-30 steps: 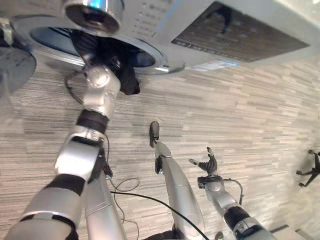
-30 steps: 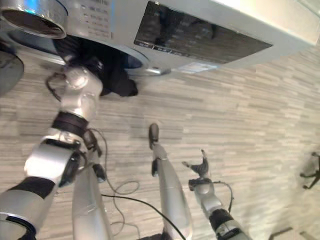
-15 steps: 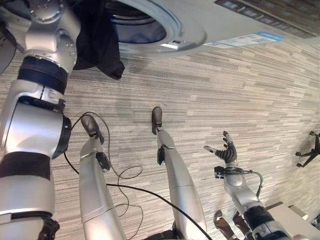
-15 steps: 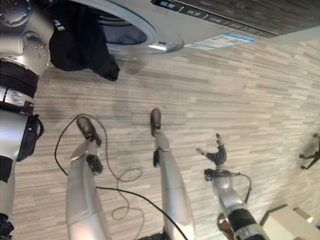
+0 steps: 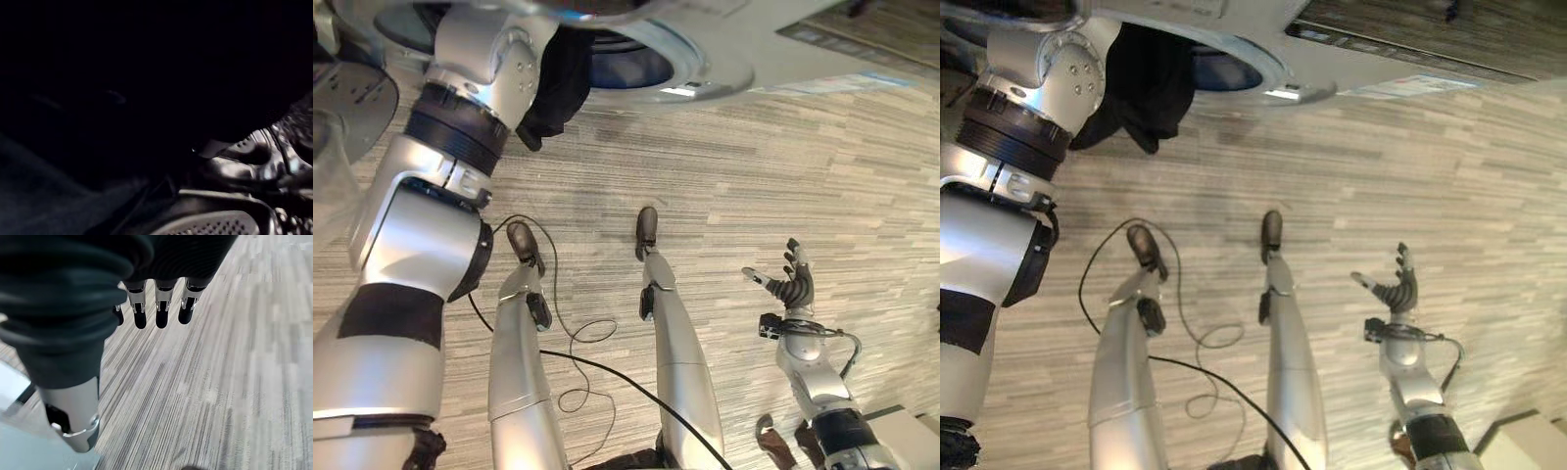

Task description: Grab the laundry basket,head to the washer,open it,put in the laundry and shut it.

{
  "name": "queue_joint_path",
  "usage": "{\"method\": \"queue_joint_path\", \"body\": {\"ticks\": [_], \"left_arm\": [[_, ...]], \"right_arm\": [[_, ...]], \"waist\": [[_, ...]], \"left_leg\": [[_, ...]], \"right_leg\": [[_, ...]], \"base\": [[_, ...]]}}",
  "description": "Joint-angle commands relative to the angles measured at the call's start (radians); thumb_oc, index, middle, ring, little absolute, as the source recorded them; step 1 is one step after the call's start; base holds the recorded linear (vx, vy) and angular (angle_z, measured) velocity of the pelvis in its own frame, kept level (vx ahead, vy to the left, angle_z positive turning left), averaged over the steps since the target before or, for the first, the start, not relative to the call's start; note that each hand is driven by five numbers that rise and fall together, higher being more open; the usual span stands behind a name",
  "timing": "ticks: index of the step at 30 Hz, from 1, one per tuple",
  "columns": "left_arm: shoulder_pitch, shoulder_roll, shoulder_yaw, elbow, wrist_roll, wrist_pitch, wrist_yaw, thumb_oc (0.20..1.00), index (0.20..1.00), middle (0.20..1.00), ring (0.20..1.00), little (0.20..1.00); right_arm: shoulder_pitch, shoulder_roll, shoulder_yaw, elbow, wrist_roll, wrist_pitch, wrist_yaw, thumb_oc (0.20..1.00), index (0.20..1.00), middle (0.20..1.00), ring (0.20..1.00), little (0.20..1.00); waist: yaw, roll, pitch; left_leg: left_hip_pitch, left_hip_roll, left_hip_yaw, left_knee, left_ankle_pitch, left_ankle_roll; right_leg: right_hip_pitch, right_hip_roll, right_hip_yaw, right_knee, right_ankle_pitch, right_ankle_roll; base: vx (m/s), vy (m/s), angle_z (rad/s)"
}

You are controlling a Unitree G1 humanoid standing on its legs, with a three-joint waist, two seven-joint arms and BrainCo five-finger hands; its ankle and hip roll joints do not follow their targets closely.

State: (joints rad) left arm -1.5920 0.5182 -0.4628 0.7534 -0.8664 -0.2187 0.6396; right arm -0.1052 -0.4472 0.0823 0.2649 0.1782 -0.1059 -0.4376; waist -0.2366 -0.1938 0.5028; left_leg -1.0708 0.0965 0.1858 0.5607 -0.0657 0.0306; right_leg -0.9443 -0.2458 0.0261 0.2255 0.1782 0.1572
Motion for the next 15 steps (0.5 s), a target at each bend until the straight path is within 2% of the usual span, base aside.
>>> {"method": "queue_joint_path", "body": {"ticks": [1, 5, 7, 9, 10, 11, 12, 13, 15], "left_arm": [[-0.249, -0.137, 0.036, -0.289, 0.109, -0.23, 0.029, 0.2, 0.2, 0.2, 0.2, 0.2], [-0.254, -0.155, 0.027, -0.332, 0.126, -0.237, 0.023, 0.2, 0.2, 0.2, 0.2, 0.2], [-0.257, -0.147, 0.015, -0.318, 0.122, -0.224, 0.011, 0.2, 0.2, 0.2, 0.2, 0.2], [-0.253, -0.135, 0.001, -0.253, 0.114, -0.173, -0.006, 0.2, 0.2, 0.2, 0.2, 0.2], [-0.257, -0.135, 0.001, -0.246, 0.109, -0.174, -0.012, 0.2, 0.2, 0.2, 0.2, 0.2], [-0.27, -0.105, -0.043, -0.123, 0.068, -0.105, -0.074, 1.0, 1.0, 1.0, 1.0, 1.0], [-0.275, -0.085, -0.073, -0.046, 0.055, -0.061, -0.106, 1.0, 1.0, 1.0, 1.0, 1.0], [-0.295, -0.033, -0.129, 0.064, 0.061, 0.011, -0.192, 1.0, 1.0, 1.0, 1.0, 1.0], [-0.332, 0.021, -0.226, 0.178, 0.138, 0.092, -0.278, 1.0, 1.0, 1.0, 1.0, 1.0]], "right_arm": [[0.171, -0.153, -0.114, -0.033, -0.017, -0.012, -0.053, 1.0, 1.0, 1.0, 1.0, 1.0], [0.232, -0.174, -0.164, -0.048, -0.053, -0.001, -0.047, 1.0, 1.0, 1.0, 1.0, 1.0], [0.253, -0.172, -0.174, -0.039, -0.065, 0.007, -0.041, 1.0, 1.0, 1.0, 1.0, 1.0], [0.272, -0.168, -0.175, -0.033, -0.068, 0.009, -0.022, 1.0, 1.0, 1.0, 1.0, 1.0], [0.273, -0.167, -0.176, -0.033, -0.068, 0.009, -0.021, 1.0, 1.0, 1.0, 1.0, 1.0], [0.272, -0.169, -0.171, -0.035, -0.065, 0.01, -0.003, 1.0, 1.0, 1.0, 1.0, 1.0], [0.27, -0.169, -0.171, -0.035, -0.057, 0.008, 0.004, 1.0, 1.0, 1.0, 1.0, 1.0], [0.268, -0.174, -0.179, -0.038, -0.046, 0.009, 0.016, 1.0, 1.0, 1.0, 1.0, 1.0], [0.267, -0.176, -0.182, -0.044, -0.032, 0.013, 0.039, 1.0, 1.0, 1.0, 1.0, 1.0]], "waist": [[-0.056, 0.069, -0.072], [-0.062, 0.078, -0.091], [-0.06, 0.085, -0.098], [-0.042, 0.099, -0.101], [-0.043, 0.099, -0.102], [-0.031, 0.114, -0.104], [-0.024, 0.122, -0.105], [-0.014, 0.132, -0.103], [0.002, 0.152, -0.1]], "left_leg": [[0.001, 0.036, -0.063, -0.085, -0.082, -0.029], [-0.021, 0.035, -0.061, -0.1, -0.073, -0.032], [-0.031, 0.035, -0.062, -0.102, -0.07, -0.032], [-0.038, 0.033, -0.066, -0.111, -0.064, -0.03], [-0.039, 0.032, -0.067, -0.112, -0.063, -0.03], [-0.037, 0.025, -0.067, -0.123, -0.058, -0.029], [-0.037, 0.023, -0.066, -0.125, -0.055, -0.029], [-0.035, 0.022, -0.064, -0.125, -0.056, -0.029], [-0.035, 0.015, -0.064, -0.13, -0.046, -0.027]], "right_leg": [[0.08, 0.009, -0.021, 0.078, -0.2, 0.016], [0.056, 0.011, -0.016, 0.054, -0.182, 0.021], [0.053, 0.012, -0.016, 0.041, -0.181, 0.022], [0.05, 0.005, -0.022, 0.035, -0.181, 0.021], [0.049, 0.004, -0.023, 0.034, -0.181, 0.021], [0.051, -0.002, -0.024, 0.025, -0.178, 0.022], [0.052, -0.005, -0.025, 0.024, -0.177, 0.022], [0.055, -0.01, -0.025, 0.025, -0.178, 0.023], [0.055, -0.017, -0.029, 0.027, -0.174, 0.023]], "base": [[-0.01, 0.052, -0.12], [-0.01, 0.0, -0.07], [0.0, 0.0, 0.0], [0.0, -0.008, -0.02], [0.0, 0.002, -0.04], [0.0, 0.0, 0.0], [0.0, 0.0, 0.0], [0.0, 0.009, -0.05], [0.0, 0.009, -0.11]]}}
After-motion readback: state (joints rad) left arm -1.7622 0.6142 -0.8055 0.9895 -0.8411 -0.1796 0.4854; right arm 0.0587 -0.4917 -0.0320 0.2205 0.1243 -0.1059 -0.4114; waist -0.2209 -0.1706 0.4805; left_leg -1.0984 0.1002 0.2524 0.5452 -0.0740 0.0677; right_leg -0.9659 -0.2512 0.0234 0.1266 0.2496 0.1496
